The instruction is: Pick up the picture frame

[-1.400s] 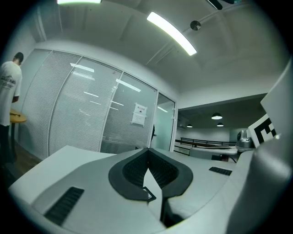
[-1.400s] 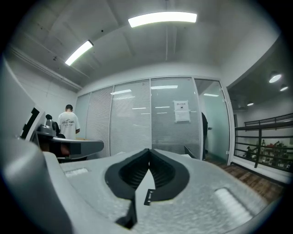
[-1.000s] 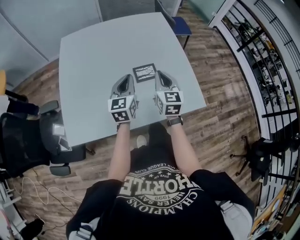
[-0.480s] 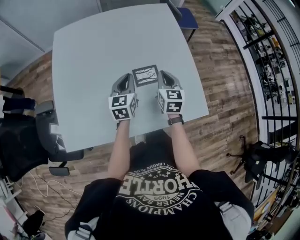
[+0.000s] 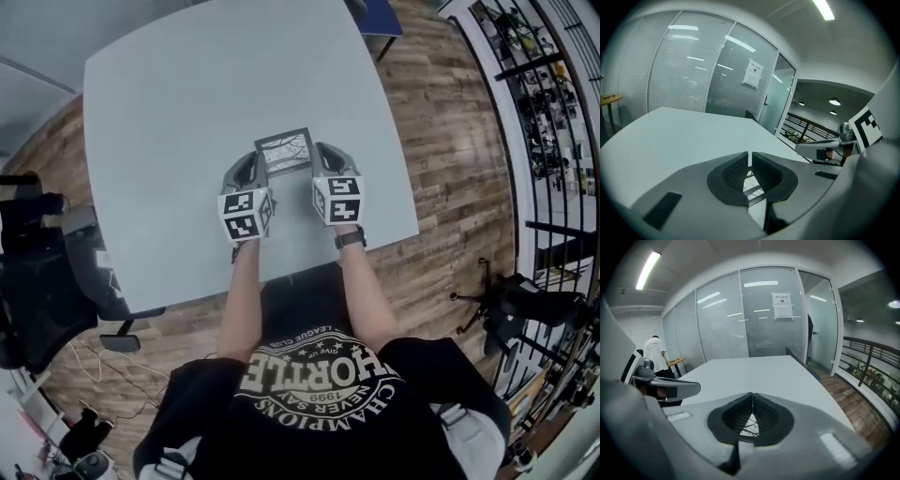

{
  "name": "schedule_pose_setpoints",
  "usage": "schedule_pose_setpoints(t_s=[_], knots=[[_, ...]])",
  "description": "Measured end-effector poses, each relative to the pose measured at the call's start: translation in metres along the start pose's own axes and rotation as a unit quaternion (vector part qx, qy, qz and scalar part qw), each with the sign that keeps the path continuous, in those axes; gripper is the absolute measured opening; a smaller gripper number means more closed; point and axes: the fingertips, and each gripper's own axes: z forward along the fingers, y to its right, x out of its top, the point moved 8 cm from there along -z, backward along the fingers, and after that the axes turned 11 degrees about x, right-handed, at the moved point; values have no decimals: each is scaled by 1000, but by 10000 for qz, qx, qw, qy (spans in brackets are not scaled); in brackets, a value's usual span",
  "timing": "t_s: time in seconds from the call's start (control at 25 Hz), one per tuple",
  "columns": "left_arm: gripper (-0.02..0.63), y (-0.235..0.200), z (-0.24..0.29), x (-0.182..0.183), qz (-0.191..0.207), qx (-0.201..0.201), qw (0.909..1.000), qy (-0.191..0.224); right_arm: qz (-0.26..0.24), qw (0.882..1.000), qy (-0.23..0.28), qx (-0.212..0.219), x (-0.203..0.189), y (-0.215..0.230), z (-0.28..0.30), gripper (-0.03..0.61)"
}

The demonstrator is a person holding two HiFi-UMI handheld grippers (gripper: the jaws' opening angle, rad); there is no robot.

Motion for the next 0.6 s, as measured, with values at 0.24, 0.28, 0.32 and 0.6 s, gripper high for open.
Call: schedule_pose_setpoints(t_s=[0.24, 0.28, 0.32, 0.6], knots=[[8, -4, 33, -15, -86, 125, 9992, -364, 63, 9989, -410, 234, -13, 15, 36, 2], [13, -6, 38, -18, -120, 145, 9988, -442, 71, 9983, -505, 274, -16, 17, 42, 2], [31, -7, 44, -20, -159, 160, 9984, -526, 81, 9977, -602, 317, -18, 20, 49, 48], [125, -10, 79, -36, -271, 178, 9942, -1025, 235, 9939, -1016, 344, -34, 39, 79, 101]])
